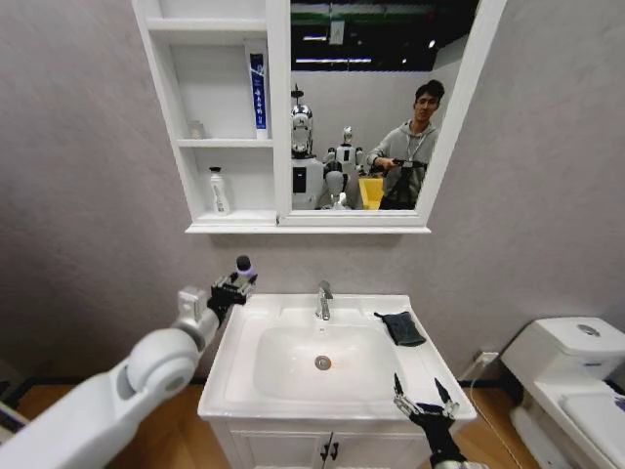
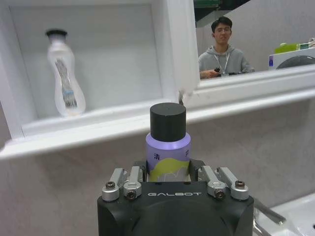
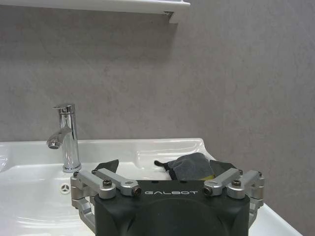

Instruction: Move facial cleanser and shampoo from washbasin to cabinet, then wipe washbasin with towel.

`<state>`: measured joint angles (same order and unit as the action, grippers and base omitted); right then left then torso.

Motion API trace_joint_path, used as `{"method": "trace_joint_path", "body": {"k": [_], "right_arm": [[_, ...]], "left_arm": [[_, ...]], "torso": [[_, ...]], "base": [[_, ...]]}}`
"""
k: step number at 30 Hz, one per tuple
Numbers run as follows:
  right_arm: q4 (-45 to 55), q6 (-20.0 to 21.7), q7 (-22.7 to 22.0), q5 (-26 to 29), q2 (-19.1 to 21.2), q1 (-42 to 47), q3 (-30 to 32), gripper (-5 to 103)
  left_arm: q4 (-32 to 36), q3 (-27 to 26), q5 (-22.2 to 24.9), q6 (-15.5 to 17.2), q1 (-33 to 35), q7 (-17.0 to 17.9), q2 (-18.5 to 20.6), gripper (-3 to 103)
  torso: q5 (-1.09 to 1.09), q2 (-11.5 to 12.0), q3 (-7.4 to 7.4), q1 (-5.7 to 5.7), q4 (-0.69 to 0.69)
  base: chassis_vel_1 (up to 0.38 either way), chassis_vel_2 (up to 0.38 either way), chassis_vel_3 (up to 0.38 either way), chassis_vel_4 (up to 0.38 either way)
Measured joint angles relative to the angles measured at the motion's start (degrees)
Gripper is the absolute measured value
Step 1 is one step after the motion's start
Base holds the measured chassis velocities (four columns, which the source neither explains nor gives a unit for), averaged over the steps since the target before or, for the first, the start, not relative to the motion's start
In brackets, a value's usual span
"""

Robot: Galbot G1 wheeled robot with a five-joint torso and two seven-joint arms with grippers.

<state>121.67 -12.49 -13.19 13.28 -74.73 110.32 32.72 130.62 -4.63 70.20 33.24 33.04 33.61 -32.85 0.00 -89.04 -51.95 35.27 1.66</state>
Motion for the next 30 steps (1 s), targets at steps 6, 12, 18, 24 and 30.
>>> {"method": "trace_joint_path", "body": {"k": [6,12,18,24,30], "right_arm": [[0.58,0.0,0.01,-0.03,-0.55,0.58,0.22,100],[0.58,-0.07,0.01,-0.07,-1.01,0.67,0.36,100],[0.22,-0.17,0.02,0.1,-1.06,0.67,0.62,100],[-0.28,-0.21,0.06,0.52,-0.73,0.18,0.64,100],[-0.93,-0.34,0.34,1.11,-0.83,0.02,0.94,100]], "left_arm": [[-9.91,7.53,13.9,5.68,-23.18,5.22,-2.3,43],[-17.25,14.38,20.93,8.94,-35.07,10.56,-7.28,43],[-21.38,16.69,20.84,9.31,-37.54,11.07,-10.17,43],[-27.45,20.2,19.64,9.26,-41.57,11.07,-14.08,43],[-33.44,23.07,18.32,9.16,-44.87,9.88,-16.52,43]], "torso": [[0.01,0.0,0.0,0.0,0.0],[0.02,0.0,-0.01,0.01,0.03],[-0.01,0.01,-0.01,0.01,0.0],[0.01,0.01,-0.01,0.01,0.0],[0.01,0.01,-0.01,0.01,0.02]], "base": [[0.0,0.0,0.0,0.0],[0.0,0.0,0.0,0.0],[0.0,0.0,0.0,0.0],[0.0,0.0,0.0,0.0],[0.0,0.0,0.0,0.0]]}}
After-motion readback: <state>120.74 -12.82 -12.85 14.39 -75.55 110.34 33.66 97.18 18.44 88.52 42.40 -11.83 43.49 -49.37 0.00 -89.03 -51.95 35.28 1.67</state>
